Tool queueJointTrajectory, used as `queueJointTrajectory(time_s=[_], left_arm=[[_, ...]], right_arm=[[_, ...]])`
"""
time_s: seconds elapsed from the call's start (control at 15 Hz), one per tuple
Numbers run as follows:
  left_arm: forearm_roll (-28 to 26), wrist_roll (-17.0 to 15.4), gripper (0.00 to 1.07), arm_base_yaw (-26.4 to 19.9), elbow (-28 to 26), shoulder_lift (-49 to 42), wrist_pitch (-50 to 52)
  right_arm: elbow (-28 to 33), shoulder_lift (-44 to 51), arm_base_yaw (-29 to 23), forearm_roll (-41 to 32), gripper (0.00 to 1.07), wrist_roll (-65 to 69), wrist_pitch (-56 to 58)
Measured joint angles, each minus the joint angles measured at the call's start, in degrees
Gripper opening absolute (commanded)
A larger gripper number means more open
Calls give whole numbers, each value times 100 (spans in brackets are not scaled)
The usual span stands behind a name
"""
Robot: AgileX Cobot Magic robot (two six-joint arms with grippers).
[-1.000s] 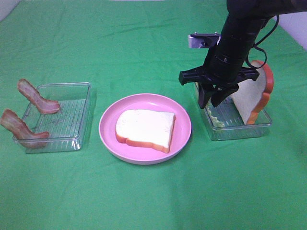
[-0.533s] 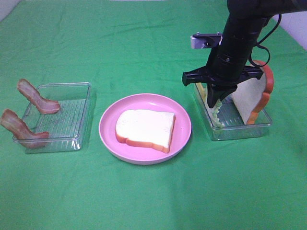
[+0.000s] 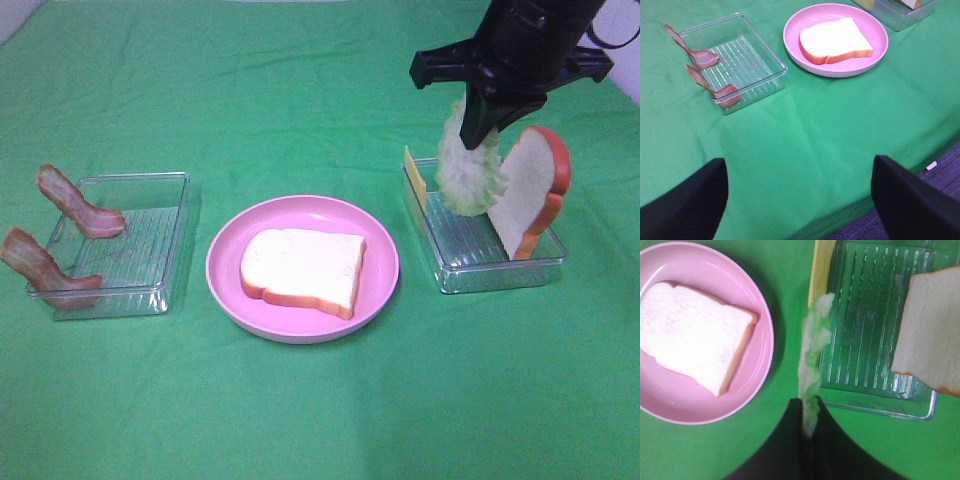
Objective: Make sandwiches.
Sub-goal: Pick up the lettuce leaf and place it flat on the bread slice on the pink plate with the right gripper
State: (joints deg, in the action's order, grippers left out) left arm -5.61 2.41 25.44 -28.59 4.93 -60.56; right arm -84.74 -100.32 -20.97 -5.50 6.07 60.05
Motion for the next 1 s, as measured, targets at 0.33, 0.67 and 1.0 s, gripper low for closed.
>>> queueJointTrajectory(time_s=[0.33, 0.67, 1.0], left_arm=[[0, 0, 75, 0, 0, 0, 0], [0, 0, 75, 0, 0, 0, 0], [0, 0, 75, 0, 0, 0, 0]], right_arm=[[0, 613, 0, -1278, 0, -550, 11], [859, 447, -189, -4360, 0, -2561, -825], [968, -441, -980, -5380, 0, -3346, -1266]])
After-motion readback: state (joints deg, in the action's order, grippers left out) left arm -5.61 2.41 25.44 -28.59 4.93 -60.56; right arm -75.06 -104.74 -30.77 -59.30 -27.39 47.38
